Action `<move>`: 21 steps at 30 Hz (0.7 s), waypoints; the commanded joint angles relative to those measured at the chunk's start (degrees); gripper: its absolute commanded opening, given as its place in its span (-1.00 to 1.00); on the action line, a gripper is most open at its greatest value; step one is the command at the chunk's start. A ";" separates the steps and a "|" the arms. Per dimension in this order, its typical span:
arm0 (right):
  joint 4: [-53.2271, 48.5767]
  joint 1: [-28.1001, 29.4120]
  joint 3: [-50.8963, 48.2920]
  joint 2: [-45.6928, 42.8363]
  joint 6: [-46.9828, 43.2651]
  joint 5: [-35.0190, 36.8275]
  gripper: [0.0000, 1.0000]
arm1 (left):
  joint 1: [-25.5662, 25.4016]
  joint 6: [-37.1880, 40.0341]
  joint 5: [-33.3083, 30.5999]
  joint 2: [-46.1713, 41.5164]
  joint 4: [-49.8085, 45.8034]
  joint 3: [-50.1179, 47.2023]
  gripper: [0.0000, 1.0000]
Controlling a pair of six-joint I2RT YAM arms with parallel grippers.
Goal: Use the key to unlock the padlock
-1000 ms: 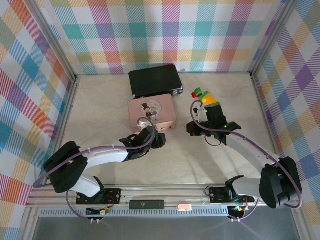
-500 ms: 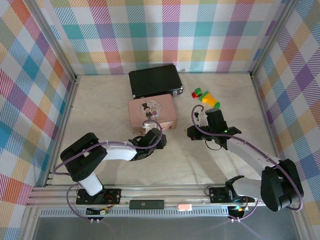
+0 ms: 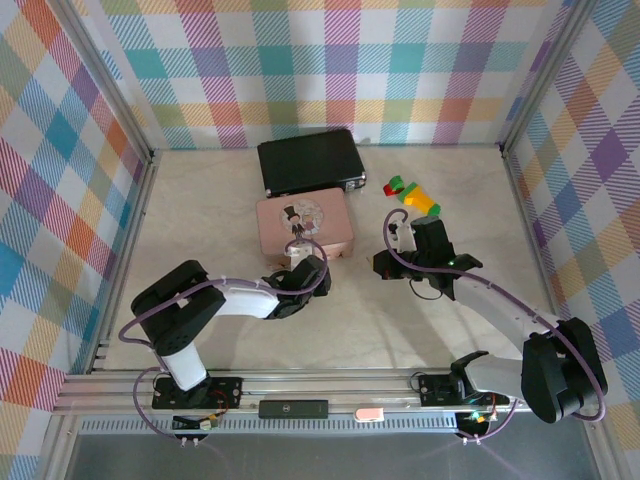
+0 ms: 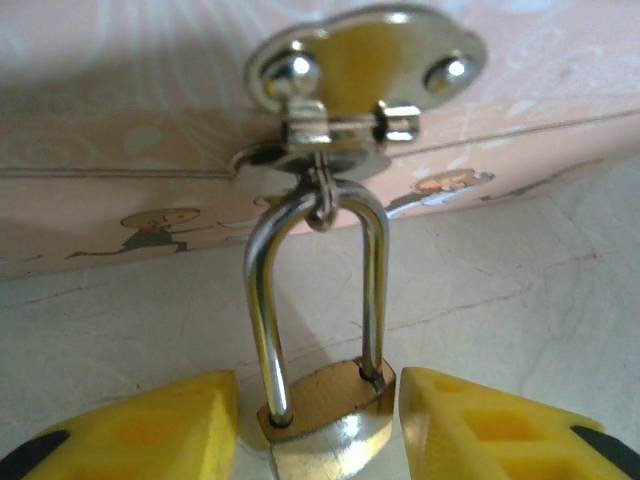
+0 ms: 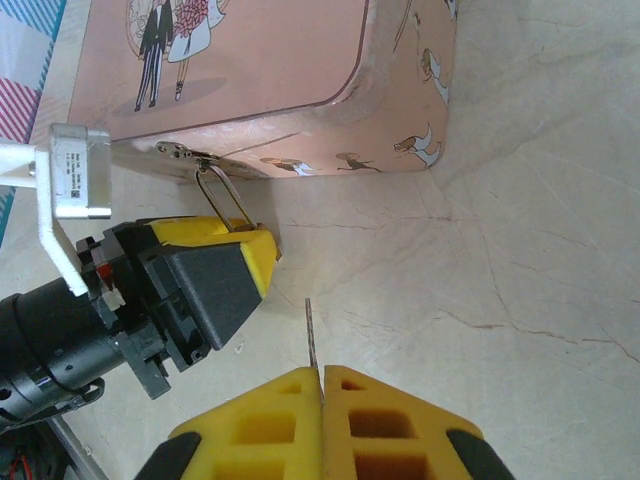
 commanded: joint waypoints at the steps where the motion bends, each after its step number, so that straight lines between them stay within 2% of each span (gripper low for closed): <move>1: 1.82 -0.08 0.43 0.22 0.34 -1.61 -1.00 | 1.13 0.96 4.00 3.68 0.21 2.11 -0.20; 5: 3.48 -0.07 -0.04 1.09 1.59 -2.51 -1.00 | 1.20 0.22 3.66 2.96 1.05 1.28 -0.29; 10: 4.29 -0.04 -0.26 2.60 2.24 -2.76 -1.00 | 1.24 -1.99 4.81 3.18 4.30 -0.77 -0.50; 14: 3.19 -0.05 1.13 2.96 2.14 -3.21 -1.00 | 1.21 -3.21 6.81 4.20 6.90 -1.31 -0.52; 15: 3.00 -0.08 1.31 2.65 2.19 -3.08 -1.00 | 1.24 -3.72 7.15 4.51 7.48 -1.62 -0.47; 19: 2.46 -0.08 1.27 1.42 2.38 -2.77 -1.00 | 1.36 -6.54 7.40 5.75 13.38 -5.04 -0.04; 21: 2.54 -0.08 0.91 1.09 2.51 -2.63 -1.00 | 1.70 -6.98 8.61 6.35 18.91 -7.67 0.01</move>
